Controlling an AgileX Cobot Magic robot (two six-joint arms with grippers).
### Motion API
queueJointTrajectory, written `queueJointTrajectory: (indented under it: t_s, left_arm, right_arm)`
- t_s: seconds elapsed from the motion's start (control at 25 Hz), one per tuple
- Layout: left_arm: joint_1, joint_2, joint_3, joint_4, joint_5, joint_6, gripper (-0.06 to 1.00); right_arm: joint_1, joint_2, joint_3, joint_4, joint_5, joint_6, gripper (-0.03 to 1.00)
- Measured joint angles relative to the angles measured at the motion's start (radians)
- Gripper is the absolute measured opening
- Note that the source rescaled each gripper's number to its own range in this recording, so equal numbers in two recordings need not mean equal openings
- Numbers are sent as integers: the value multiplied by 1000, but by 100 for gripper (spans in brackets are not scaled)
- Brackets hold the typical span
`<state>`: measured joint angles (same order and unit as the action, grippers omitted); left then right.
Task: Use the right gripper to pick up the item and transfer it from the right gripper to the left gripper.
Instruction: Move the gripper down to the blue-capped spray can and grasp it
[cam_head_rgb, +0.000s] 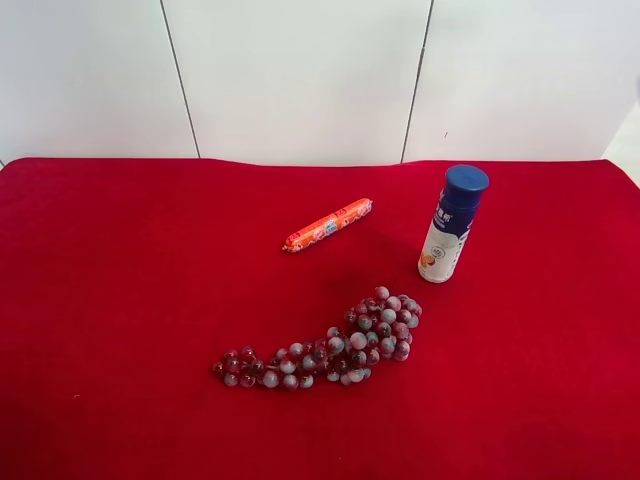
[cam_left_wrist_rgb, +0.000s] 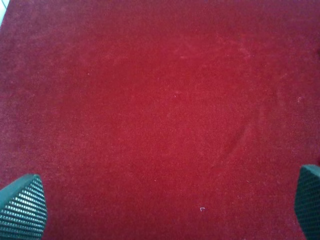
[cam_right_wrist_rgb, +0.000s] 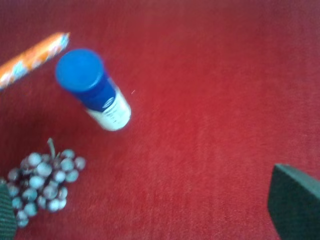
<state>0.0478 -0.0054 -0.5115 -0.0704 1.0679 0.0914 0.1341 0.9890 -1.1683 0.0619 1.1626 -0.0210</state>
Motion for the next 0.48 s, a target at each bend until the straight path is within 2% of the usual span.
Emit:
queueJointTrajectory:
  t_s: [0.04, 0.24, 0.48]
  left_arm:
    - [0, 0, 0, 0, 0, 0, 100]
    - [0, 0, 0, 0, 0, 0, 100]
    - [0, 0, 0, 0, 0, 0, 100]
  right_arm:
    - [0, 0, 0, 0, 0, 0, 100]
    - [119, 226, -88, -49, 45, 15, 100]
    - [130, 426, -112, -62, 55, 44, 100]
